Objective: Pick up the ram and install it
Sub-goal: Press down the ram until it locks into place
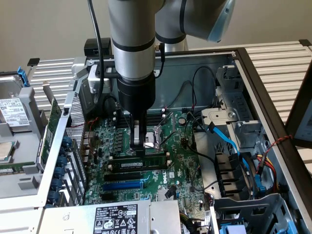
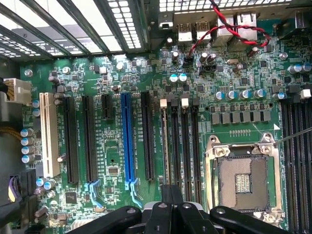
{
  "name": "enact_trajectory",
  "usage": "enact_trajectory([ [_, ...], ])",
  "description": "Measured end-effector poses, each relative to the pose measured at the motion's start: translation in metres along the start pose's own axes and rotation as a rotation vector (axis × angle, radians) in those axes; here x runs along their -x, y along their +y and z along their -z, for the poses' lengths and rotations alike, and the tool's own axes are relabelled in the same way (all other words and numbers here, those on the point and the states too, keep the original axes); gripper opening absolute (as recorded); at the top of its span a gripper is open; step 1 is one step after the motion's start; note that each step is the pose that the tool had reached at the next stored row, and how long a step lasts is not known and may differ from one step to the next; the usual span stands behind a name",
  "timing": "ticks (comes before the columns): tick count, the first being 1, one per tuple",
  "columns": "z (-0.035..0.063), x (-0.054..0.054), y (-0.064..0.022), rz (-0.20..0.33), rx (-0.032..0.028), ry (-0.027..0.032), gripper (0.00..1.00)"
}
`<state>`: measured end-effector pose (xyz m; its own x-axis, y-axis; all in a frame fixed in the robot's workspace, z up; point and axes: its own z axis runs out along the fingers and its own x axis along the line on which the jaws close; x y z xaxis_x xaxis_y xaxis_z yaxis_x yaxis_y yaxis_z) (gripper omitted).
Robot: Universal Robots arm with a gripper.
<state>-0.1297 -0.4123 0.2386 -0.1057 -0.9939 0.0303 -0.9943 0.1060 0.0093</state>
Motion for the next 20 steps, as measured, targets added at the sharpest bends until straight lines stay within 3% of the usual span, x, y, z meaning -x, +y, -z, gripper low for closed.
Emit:
enact_trajectory([
  [20,-0.0084,0.0003,0.0,0.0,0.0001,0.0003,0.1],
])
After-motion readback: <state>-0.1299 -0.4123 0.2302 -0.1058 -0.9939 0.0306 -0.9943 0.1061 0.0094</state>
